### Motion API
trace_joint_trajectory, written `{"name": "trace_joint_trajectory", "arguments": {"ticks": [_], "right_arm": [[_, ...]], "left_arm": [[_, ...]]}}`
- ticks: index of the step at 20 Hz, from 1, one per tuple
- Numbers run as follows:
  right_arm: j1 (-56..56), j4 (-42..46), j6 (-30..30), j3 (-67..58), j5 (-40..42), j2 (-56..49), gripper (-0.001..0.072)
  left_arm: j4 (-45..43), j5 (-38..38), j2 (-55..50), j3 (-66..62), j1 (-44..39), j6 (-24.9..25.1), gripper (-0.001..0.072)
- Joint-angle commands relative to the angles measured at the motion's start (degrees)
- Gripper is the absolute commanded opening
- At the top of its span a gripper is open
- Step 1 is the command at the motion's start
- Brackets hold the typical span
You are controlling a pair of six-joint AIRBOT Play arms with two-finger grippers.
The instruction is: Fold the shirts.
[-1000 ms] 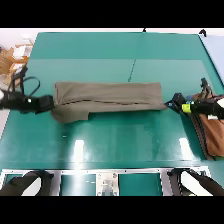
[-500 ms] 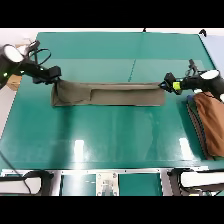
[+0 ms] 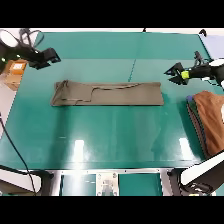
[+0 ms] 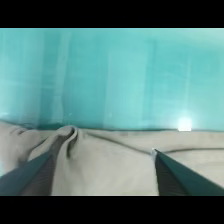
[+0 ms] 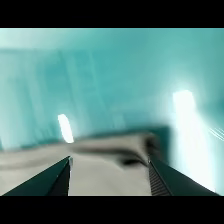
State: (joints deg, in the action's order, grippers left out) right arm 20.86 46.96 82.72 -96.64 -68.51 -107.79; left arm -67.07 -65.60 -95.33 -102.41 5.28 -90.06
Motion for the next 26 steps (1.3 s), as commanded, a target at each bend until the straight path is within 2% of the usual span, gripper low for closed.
{"name": "trace_joint_trajectory", "arguments": {"ticks": [1,2,3,9,10,13,14,16,19,21,26], "right_arm": [[4.00,2.40,-7.93,-0.44,-11.58,-1.38,0.0546],[3.96,2.34,-9.68,0.63,-12.41,-2.01,0.0546],[3.56,2.32,-10.67,1.62,-12.41,-2.73,0.0546],[-2.93,1.95,-12.94,2.78,-11.15,-9.27,0.0544],[-4.09,1.84,-12.92,2.71,-9.70,-9.81,0.0507],[-5.77,1.51,-12.96,1.38,-6.80,-9.97,0.0043],[-5.79,1.51,-12.94,0.17,-7.61,-9.84,0.0014],[-5.62,1.53,-12.92,-3.19,-12.22,-9.03,0.0014],[-5.79,1.49,-12.87,-7.50,-20.17,-5.14,0.0014],[-6.08,0.59,-12.70,-8.70,-22.23,-0.85,0.0014],[-6.14,-10.01,-12.66,-10.97,-27.36,9.33,0.0015]], "left_arm": [[-0.39,-11.02,-0.35,-5.33,1.97,0.55,0.0306],[-0.28,-11.80,-0.39,-5.31,1.97,0.52,0.0108],[-0.24,-11.91,-0.42,-5.31,1.66,0.57,0.0023],[0.20,-11.96,-0.46,-5.31,-0.17,0.44,0.0024],[0.00,-11.89,-0.48,-5.31,-0.50,0.31,0.0023],[-0.61,-11.47,-0.85,-5.29,-2.75,0.26,0.0023],[-1.42,-10.82,-0.87,-4.94,-4.22,0.26,0.0023],[-1.84,-7.72,-0.87,-3.17,-7.69,0.20,0.0023],[-1.88,1.53,-1.22,3.45,-14.47,-0.61,0.0023],[-1.14,5.68,-4.11,5.81,-19.23,-1.57,0.0023],[7.02,18.27,-14.51,5.86,-33.11,0.59,0.0023]]}}
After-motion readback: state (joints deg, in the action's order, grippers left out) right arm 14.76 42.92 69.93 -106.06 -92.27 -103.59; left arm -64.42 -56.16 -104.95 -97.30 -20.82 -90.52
